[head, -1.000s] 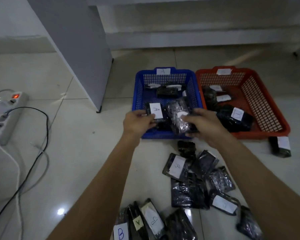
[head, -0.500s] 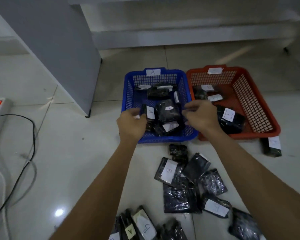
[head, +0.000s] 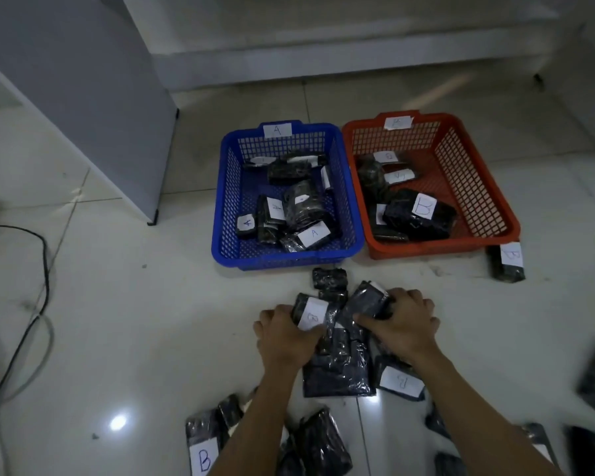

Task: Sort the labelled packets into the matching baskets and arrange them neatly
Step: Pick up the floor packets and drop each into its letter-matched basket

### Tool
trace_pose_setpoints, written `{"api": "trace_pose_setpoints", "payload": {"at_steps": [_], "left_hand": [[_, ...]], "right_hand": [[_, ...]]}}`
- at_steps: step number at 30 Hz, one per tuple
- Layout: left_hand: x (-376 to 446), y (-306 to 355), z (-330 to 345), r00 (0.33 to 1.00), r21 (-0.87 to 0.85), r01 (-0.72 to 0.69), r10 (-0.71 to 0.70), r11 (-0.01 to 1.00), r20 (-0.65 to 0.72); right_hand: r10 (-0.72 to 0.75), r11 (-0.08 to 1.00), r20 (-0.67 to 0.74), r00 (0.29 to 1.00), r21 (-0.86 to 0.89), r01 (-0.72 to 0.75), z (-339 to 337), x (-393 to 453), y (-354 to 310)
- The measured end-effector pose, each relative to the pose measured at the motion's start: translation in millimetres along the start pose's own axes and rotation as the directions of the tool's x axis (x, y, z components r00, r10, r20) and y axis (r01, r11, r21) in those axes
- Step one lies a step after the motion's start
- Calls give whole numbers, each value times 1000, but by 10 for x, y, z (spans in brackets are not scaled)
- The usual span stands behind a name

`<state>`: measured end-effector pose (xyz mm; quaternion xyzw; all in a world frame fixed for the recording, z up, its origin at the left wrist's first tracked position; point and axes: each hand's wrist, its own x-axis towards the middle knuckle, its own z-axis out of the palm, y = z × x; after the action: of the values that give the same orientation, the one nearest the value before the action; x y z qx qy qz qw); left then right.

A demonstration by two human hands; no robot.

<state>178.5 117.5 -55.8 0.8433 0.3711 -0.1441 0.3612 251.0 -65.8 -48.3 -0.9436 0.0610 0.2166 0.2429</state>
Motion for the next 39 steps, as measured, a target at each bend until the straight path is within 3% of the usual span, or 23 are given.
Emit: {"api": "trace_pose_setpoints", "payload": {"at_steps": [8,14,20,25,28,31,39], "left_hand": [[-143,-72,-116,999,-409,20,-35,912,-31],[-373,-149,-227,989,-716,142,-70,684,129],[-473,-154,-297,979,-753,156,0,639,203],[-545,-112,-346,968,-848,188,55,495,247],[-606,-90,-336,960,-915,222,91,336,266],[-675,-100,-288,969,-946,203,87,253,231],[-861,-118,-160,988,-953,106,78,282,132]], "right_hand": [[-90,961,-97,991,254,112,-66,-171,123],[-69,925,-92,993,366,98,-104,-163,263],[-31,684,-19,999,729,35,-217,-191,274],[-231,554,23,973,825,112,-340,-386,179],[-422,548,14,906,801,243,-438,-500,149],[-522,542,127,844,813,212,-539,-584,131],[-360,407,75,930,909,85,-563,-669,60]]}}
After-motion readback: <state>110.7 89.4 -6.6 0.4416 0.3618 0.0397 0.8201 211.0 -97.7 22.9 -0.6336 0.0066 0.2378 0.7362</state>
